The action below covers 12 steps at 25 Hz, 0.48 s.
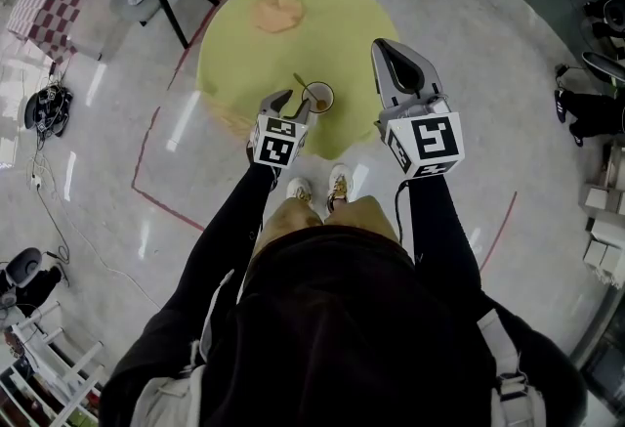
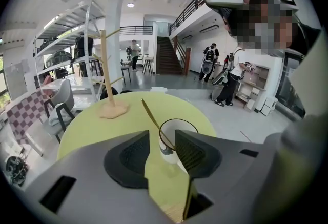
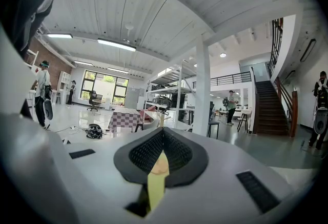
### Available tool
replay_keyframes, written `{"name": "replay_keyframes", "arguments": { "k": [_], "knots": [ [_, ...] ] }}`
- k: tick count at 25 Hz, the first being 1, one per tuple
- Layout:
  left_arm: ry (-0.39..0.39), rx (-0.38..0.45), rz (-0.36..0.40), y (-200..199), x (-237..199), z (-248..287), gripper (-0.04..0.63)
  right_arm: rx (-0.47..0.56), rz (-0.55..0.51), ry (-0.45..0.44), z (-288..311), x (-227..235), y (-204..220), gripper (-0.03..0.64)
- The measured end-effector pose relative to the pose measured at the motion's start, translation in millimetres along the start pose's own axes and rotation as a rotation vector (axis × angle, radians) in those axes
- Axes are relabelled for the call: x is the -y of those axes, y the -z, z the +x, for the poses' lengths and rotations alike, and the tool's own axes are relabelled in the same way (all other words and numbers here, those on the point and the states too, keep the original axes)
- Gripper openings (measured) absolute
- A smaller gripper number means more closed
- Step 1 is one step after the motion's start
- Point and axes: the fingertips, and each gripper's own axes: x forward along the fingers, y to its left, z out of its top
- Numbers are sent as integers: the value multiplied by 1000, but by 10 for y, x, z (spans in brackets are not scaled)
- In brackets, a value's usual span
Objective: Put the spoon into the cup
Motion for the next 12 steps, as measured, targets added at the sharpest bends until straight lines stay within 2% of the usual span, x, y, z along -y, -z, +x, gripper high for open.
{"name": "replay_keyframes", "arguments": {
  "k": [12],
  "knots": [
    [-21, 65, -13, -179, -40, -87, 167, -7, 4, -4, -44, -47, 20, 26]
  ]
}}
